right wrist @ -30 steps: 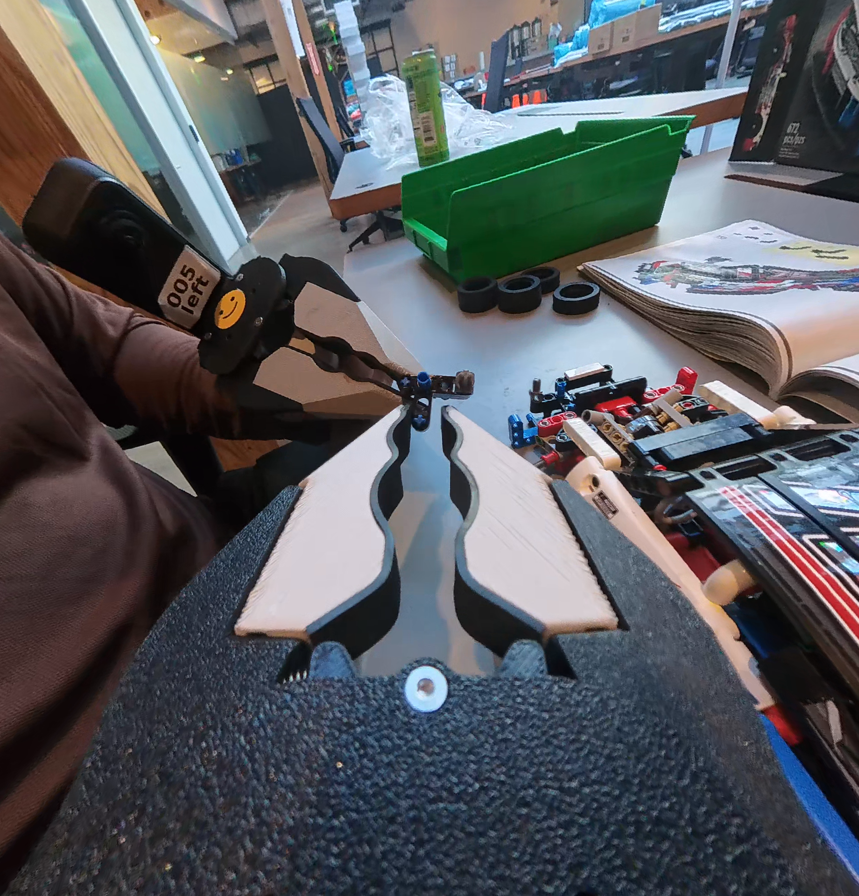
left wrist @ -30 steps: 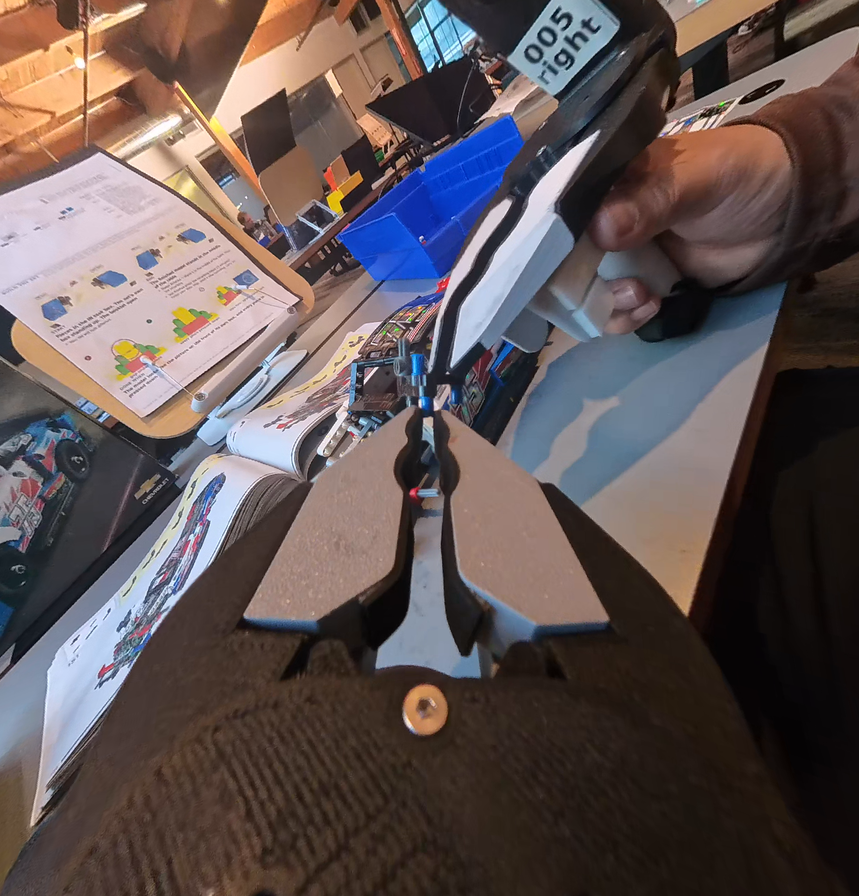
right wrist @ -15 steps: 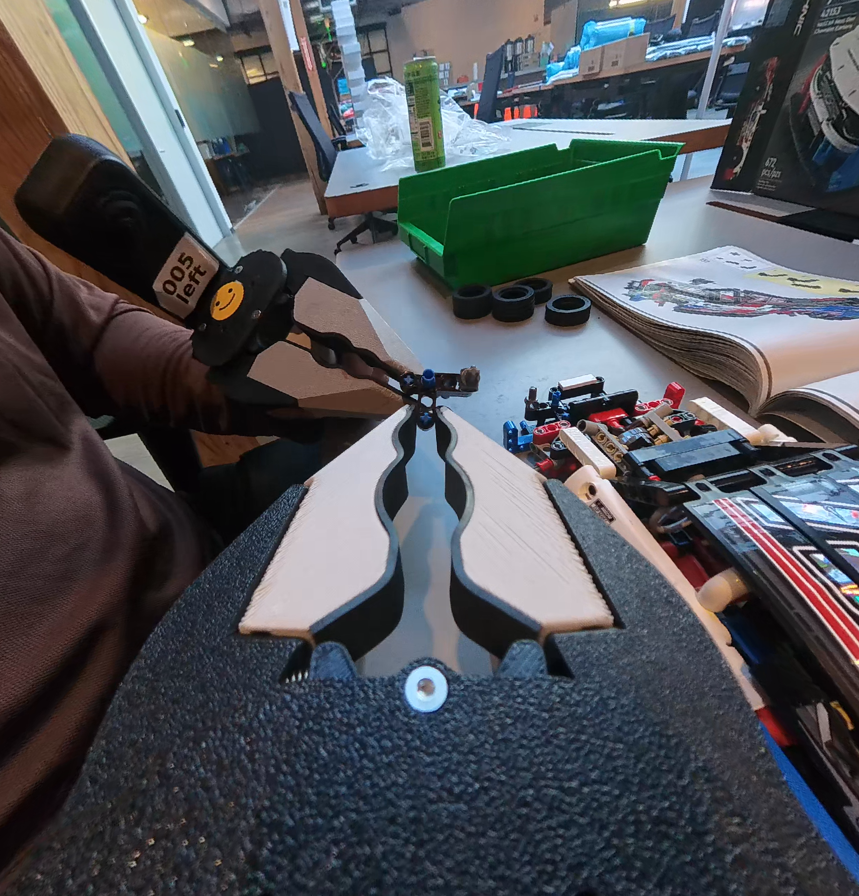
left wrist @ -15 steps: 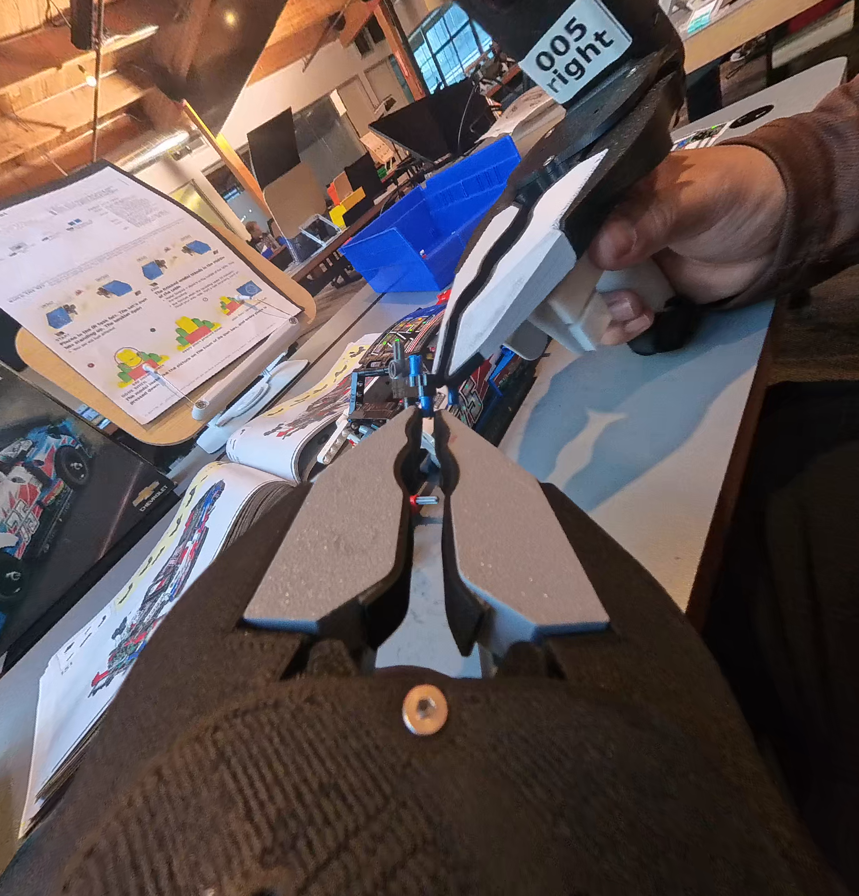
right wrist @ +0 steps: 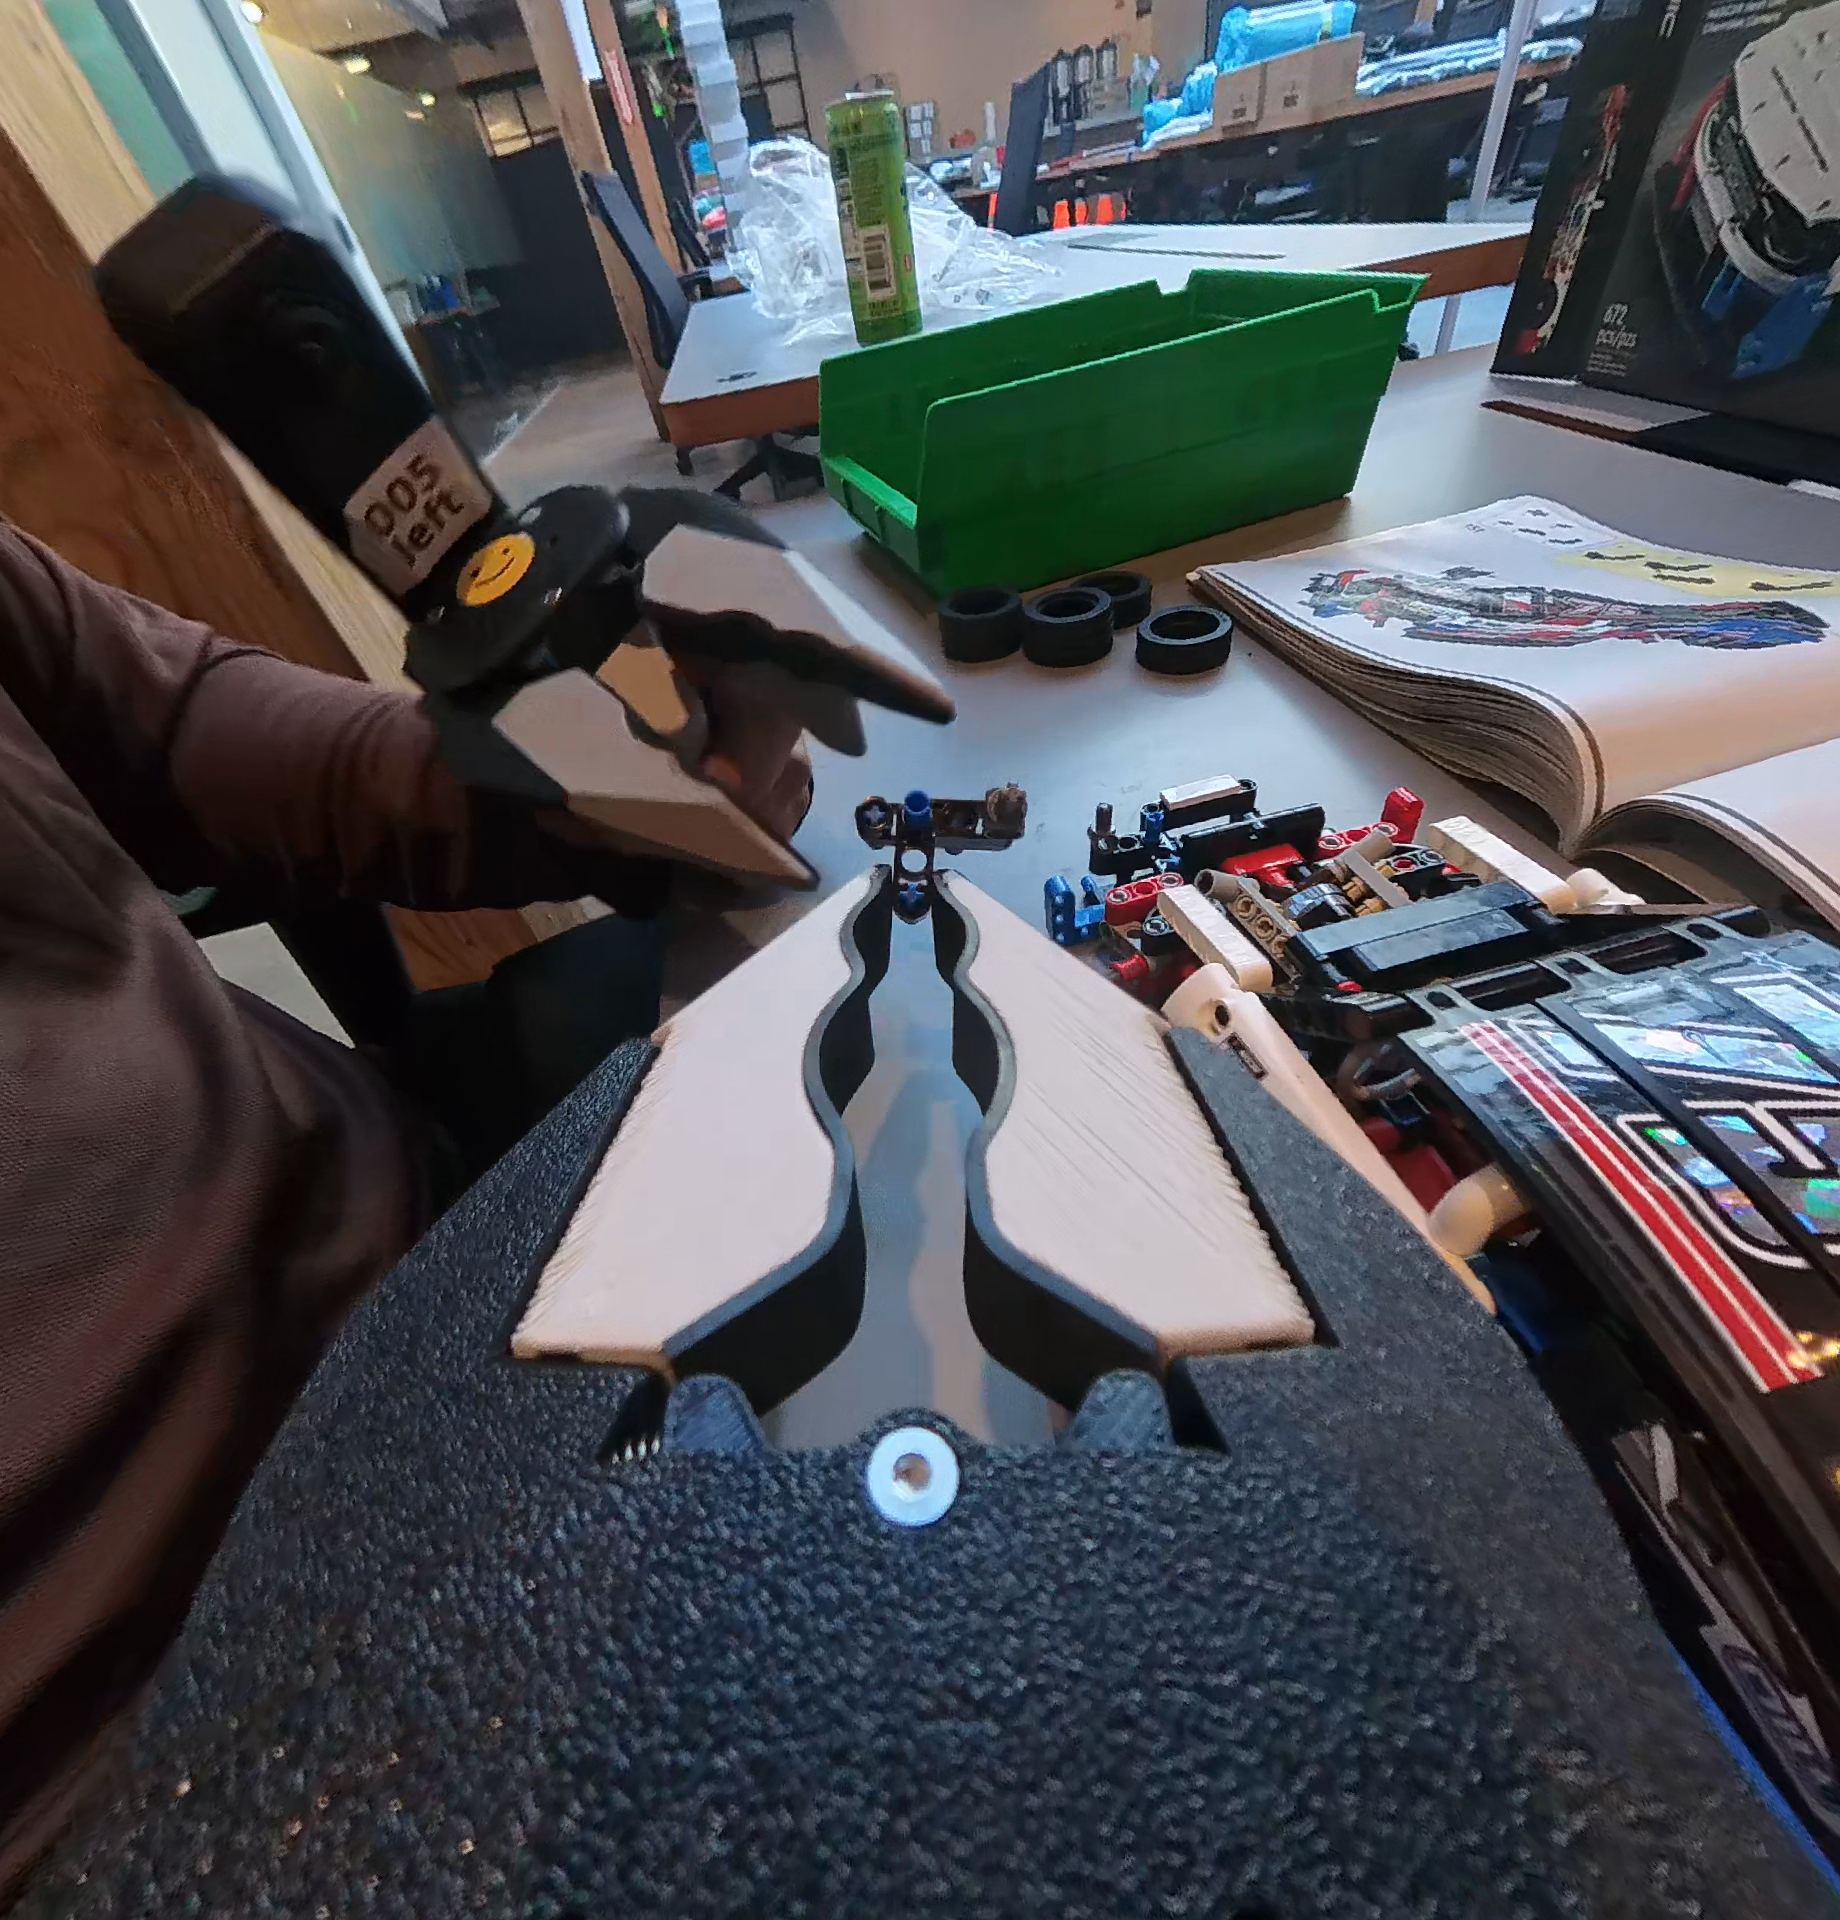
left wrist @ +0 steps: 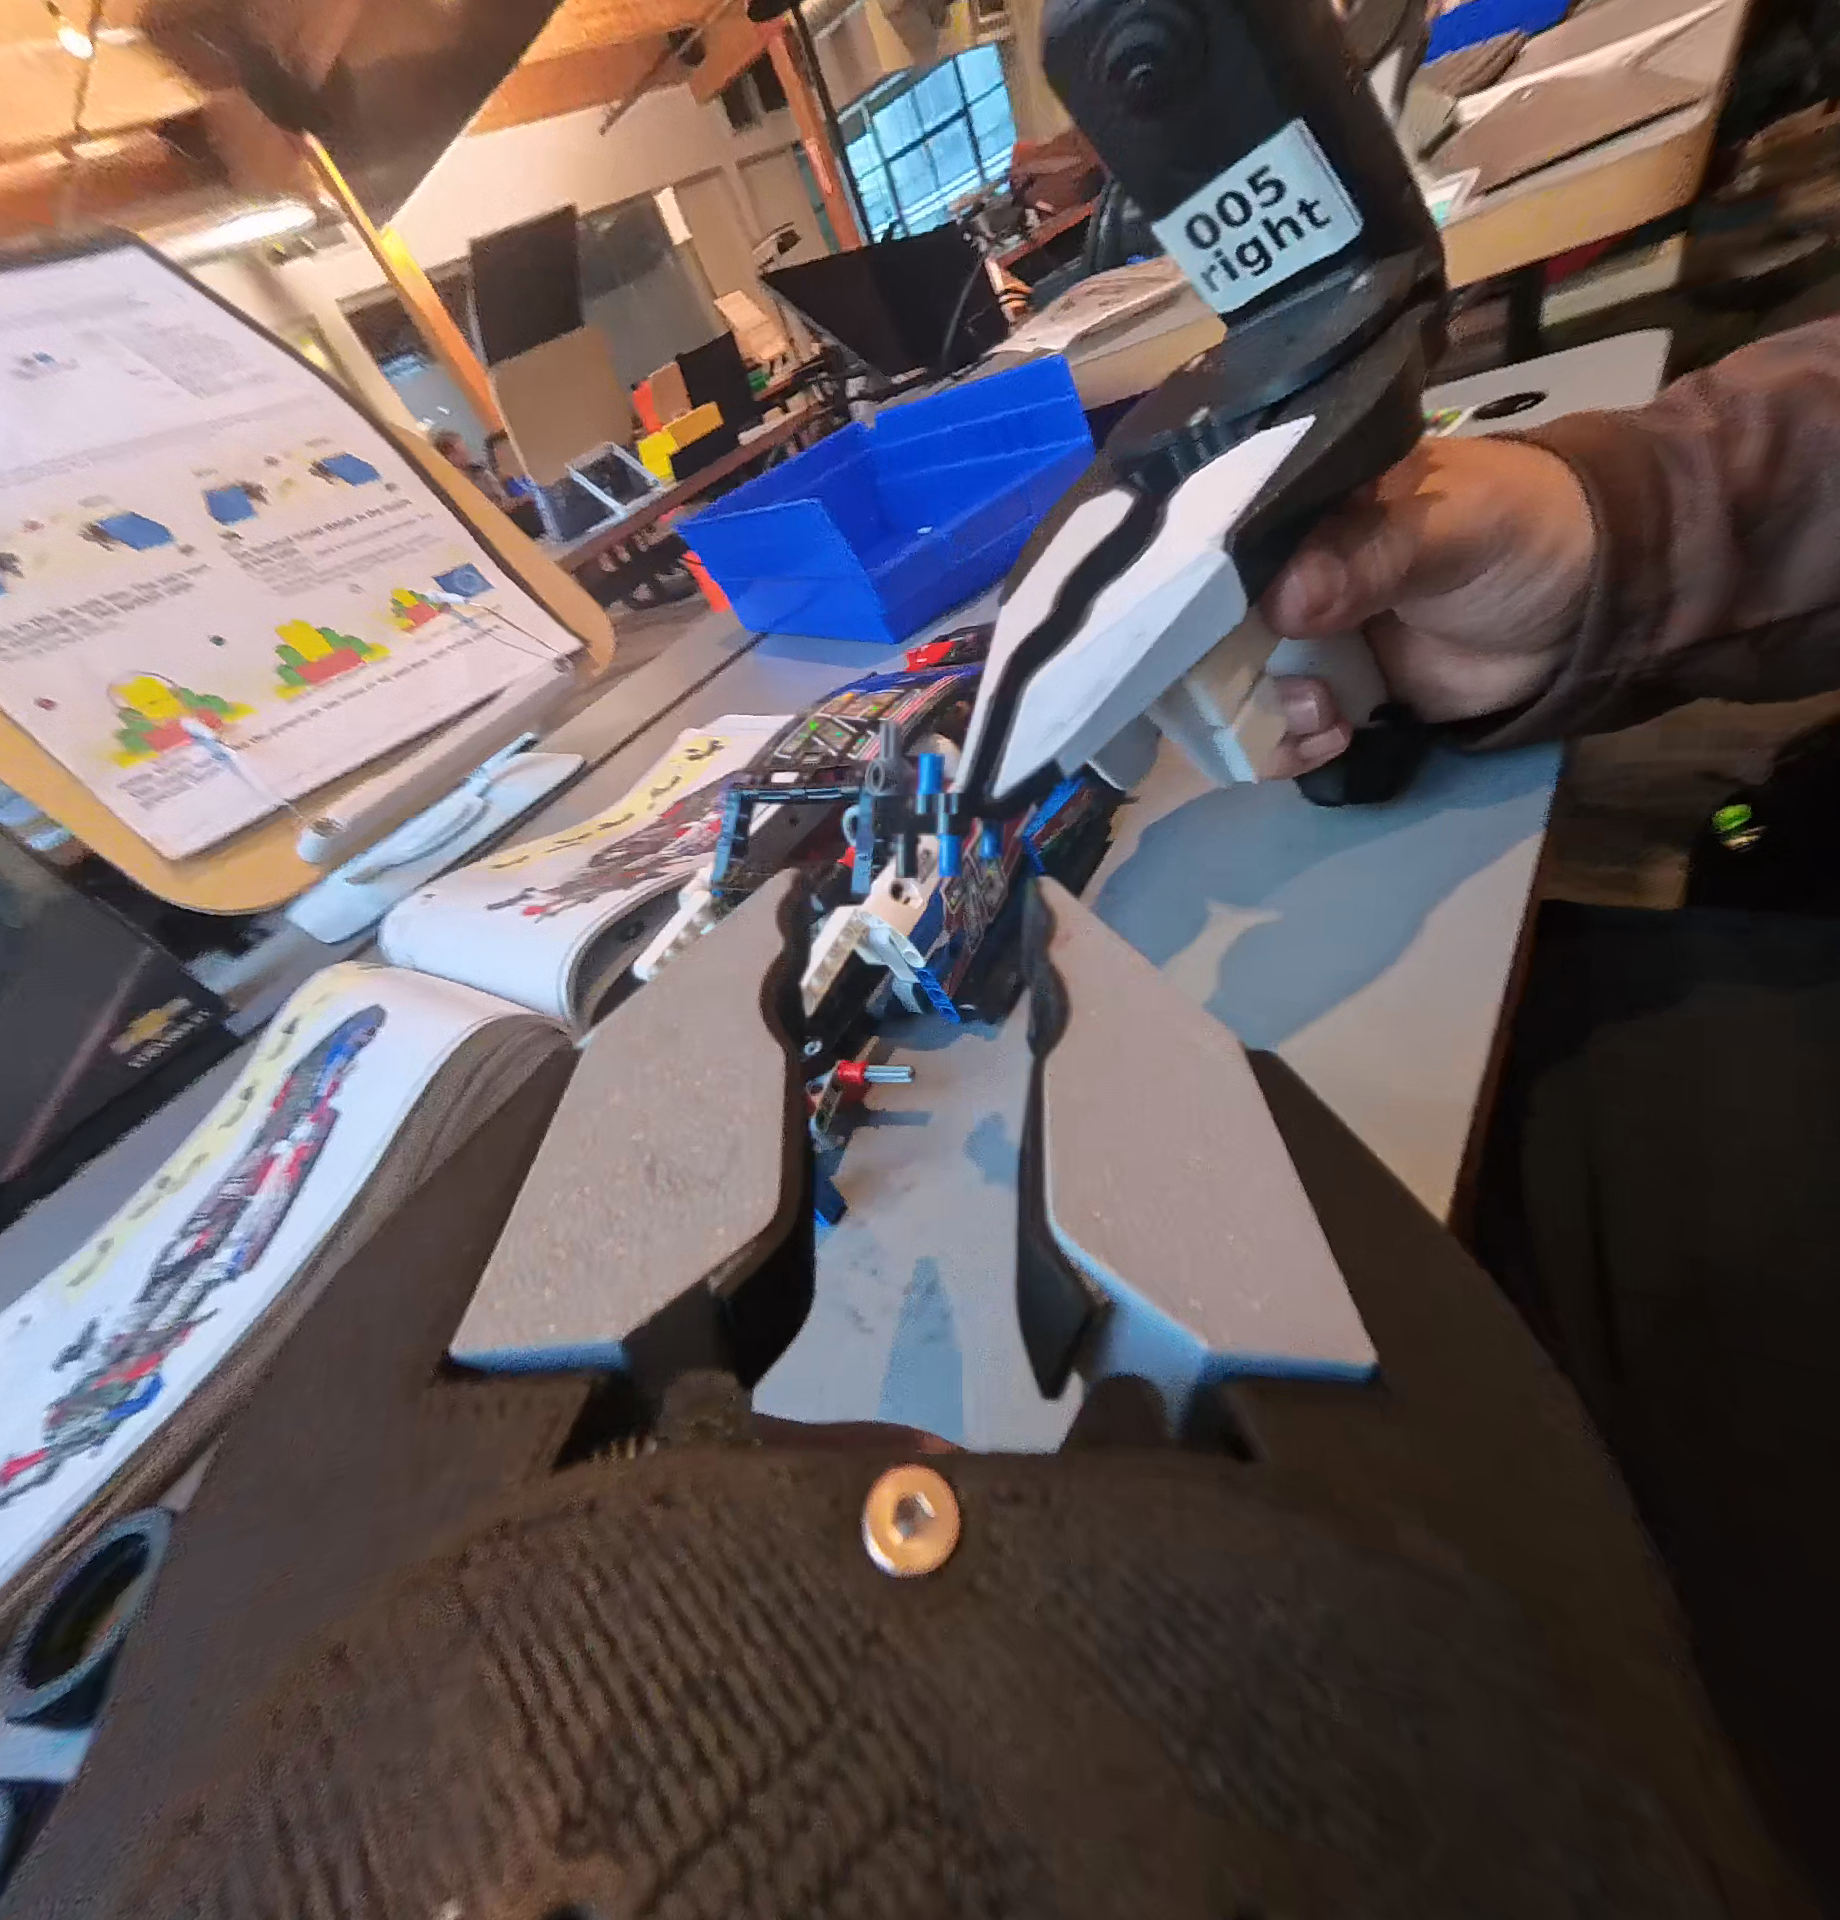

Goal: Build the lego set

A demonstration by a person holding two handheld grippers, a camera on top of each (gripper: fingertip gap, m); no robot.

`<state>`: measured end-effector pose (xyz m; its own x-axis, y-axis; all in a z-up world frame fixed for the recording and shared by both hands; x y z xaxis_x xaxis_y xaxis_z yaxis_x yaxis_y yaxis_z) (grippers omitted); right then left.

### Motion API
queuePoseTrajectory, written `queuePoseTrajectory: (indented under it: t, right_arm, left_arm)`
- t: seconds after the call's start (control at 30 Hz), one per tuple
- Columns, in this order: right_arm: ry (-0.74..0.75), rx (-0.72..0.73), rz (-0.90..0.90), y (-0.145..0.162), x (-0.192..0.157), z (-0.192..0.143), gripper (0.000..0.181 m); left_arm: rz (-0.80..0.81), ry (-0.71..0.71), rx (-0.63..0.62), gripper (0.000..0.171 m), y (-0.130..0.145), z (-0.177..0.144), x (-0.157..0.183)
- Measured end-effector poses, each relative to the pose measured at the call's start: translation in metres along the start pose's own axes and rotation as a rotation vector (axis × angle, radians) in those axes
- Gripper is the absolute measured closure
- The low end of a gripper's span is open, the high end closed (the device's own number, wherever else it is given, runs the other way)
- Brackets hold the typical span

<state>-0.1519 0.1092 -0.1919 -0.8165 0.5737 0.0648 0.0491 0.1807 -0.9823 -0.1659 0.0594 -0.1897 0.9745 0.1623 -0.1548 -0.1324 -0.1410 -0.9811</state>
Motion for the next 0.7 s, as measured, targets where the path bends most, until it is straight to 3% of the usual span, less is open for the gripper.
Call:
queuePoseTrajectory:
  t: [0.1,0.33,0.43,0.57,0.7]
  right_arm:
    - [-0.032,-0.038,-0.007,0.004,-0.004,0.001,0.175]
    - [-0.059,-0.078,0.016,0.010,-0.005,0.001,0.175]
    - [-0.060,-0.096,0.012,0.013,-0.005,0.001,0.175]
    - [-0.067,-0.113,0.003,0.015,-0.007,0.003,0.175]
    - [-0.072,-0.123,-0.006,0.016,-0.008,0.004,0.175]
  left_arm:
    - [-0.139,0.038,-0.016,0.128,0.002,-0.006,-0.016]
    - [-0.280,-0.090,-0.131,0.125,0.027,-0.020,-0.094]
    - [-0.329,0.010,-0.258,0.123,0.042,-0.012,-0.095]
    - [-0.267,0.084,-0.520,0.105,0.076,0.005,-0.092]
    - [-0.277,0.150,-0.522,0.098,0.075,0.010,-0.094]
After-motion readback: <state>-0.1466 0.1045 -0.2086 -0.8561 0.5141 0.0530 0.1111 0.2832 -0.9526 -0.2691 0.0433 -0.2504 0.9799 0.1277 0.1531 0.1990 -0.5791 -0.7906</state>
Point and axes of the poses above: each gripper's, where its closed fingertips meet, z out along the fingers, y out of its underside, x = y × z across the jaws, the point moved 2 cm from there along -z, back along the fingers, and after that the axes turned 13 degrees about -z, right-handed, at the moved point
